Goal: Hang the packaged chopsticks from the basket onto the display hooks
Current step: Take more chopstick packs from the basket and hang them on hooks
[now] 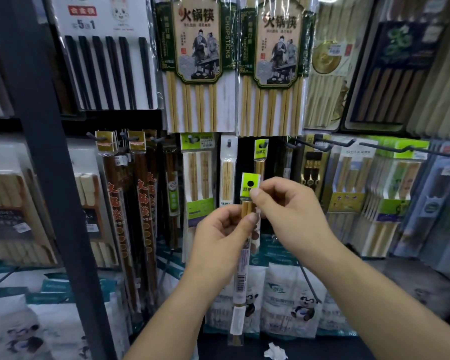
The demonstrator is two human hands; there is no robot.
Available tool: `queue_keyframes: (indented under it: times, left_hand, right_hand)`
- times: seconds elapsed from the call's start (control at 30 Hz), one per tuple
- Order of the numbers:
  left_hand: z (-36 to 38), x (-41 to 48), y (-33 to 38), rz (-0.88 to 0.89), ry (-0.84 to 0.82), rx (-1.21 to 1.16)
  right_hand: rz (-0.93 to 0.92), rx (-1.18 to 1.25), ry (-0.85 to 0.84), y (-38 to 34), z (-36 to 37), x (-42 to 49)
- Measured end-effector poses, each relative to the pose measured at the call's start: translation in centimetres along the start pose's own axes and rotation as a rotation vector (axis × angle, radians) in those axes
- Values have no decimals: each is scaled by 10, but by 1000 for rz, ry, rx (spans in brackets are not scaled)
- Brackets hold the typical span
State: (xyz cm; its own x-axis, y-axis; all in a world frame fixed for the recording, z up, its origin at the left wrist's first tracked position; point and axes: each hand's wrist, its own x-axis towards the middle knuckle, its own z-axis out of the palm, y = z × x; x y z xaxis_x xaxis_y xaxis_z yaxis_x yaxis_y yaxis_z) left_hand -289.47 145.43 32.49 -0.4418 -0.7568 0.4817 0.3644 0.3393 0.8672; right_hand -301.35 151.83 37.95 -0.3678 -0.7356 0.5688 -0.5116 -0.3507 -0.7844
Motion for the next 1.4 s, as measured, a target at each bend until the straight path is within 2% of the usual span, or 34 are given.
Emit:
queue_keyframes:
  times: [0.27, 0.57, 0.8, 0.93, 1.03, 1.2, 1.4]
  left_hand:
    - [4, 9, -2, 5, -67, 203]
    - [2, 18, -10, 34, -129, 471]
    - [18, 25, -26, -36, -98, 447]
    - [37, 28, -40, -103, 5, 388]
    - [41, 36, -45, -98, 98, 421]
    - [43, 49, -49, -149, 143, 409]
    - [42, 71, -54, -188, 113, 474]
  right_hand:
    - [78, 102, 171, -15, -16, 40]
    - [123, 63, 205, -7, -15, 58]
    - [17, -62, 211, 13, -7, 57]
    - [-80, -160, 166, 28, -9, 55]
    - [-71, -250, 146, 40, -11, 59]
    - [-48, -166, 135, 49, -10, 68]
    - [-1, -143, 173, 63, 0, 86]
